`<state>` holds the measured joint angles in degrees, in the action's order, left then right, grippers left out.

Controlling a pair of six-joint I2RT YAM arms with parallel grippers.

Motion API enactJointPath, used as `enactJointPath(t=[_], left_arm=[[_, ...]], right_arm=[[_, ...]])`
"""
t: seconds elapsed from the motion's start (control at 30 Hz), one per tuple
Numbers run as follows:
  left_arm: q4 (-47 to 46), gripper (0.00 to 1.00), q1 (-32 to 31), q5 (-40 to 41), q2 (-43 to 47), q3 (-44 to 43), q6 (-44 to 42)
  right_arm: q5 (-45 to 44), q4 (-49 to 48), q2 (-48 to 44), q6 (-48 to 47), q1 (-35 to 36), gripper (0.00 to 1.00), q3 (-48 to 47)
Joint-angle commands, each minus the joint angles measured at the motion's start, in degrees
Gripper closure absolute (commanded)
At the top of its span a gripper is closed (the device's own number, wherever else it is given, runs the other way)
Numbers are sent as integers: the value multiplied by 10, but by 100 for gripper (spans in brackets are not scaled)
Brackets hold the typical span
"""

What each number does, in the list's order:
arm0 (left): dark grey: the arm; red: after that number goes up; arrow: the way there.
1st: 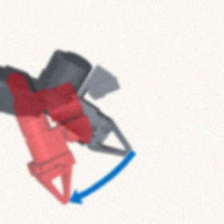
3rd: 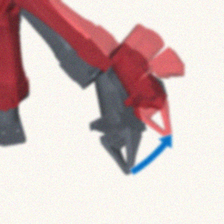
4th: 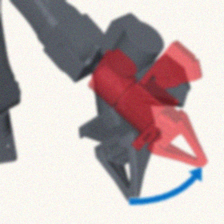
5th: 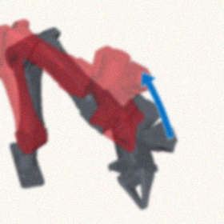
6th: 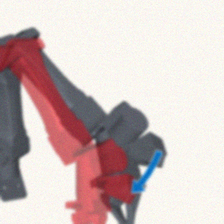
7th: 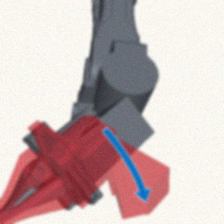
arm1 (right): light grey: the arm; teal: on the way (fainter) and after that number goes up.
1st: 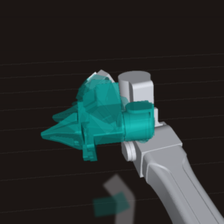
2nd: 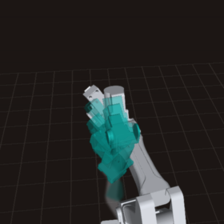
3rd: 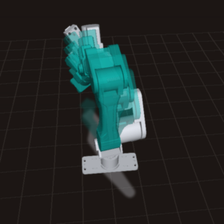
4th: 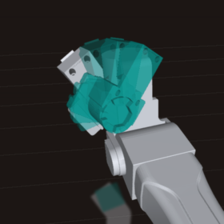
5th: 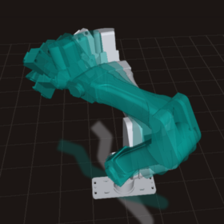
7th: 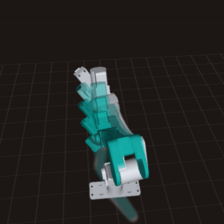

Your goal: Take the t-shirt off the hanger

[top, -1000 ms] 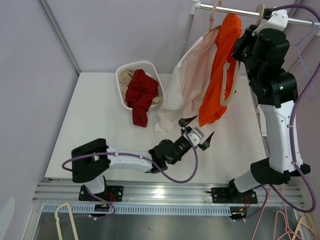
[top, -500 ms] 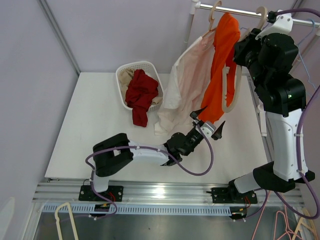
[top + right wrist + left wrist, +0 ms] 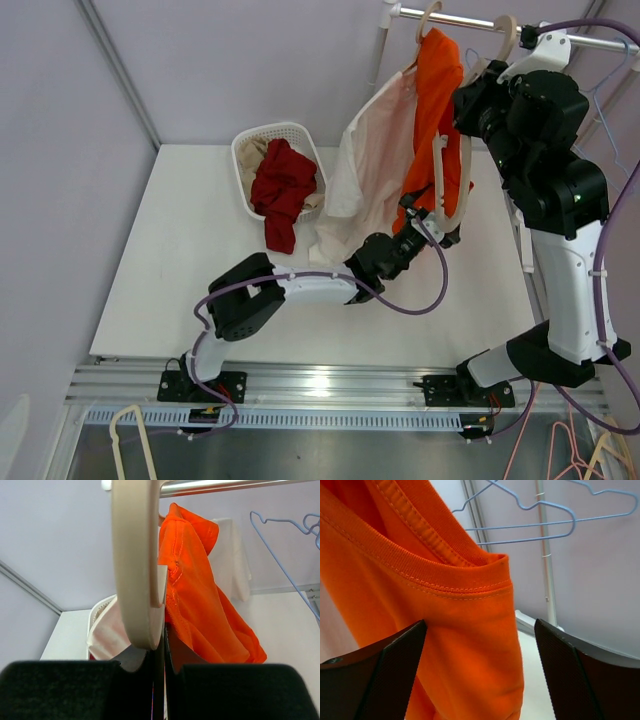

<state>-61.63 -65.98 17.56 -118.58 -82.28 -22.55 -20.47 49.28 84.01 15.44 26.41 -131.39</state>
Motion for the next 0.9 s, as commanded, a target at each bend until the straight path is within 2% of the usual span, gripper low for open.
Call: enactJointPath(t=[0.0,0.07,0.17,0.2,0.27,0.3,0.47,0.6,0.77,0.87], left_arm=[[10,10,18,-20,-11,-42,7],[15,15,30,-22,-13,-46,3],[23,37,44,-17,-15,-63,1],[24,55,46,-15,-16,-65,3],[29,82,54,-8,-17,-75,6],[29,99,54,-3,-16,-77,5],[4,99,38,-3,37,-5,-2],[-8,99,21,35,87,38,-31],[42,99,38,48,98,-3,-60],[84,99,61,41,101,-38,-47]], right_arm=[[0,-35,-16,8,16,100,-36],[-2,-27,-18,9,20,100,-38],[1,-22,-24,12,22,100,-36],[3,-22,-26,13,22,100,-34],[3,-21,-29,13,24,100,-33],[2,-20,-29,13,23,100,-33],[-16,-23,-20,0,24,100,-34],[-4,-10,-15,4,24,100,-36],[1,58,-19,3,24,100,-40],[12,95,-34,-1,23,100,-32]])
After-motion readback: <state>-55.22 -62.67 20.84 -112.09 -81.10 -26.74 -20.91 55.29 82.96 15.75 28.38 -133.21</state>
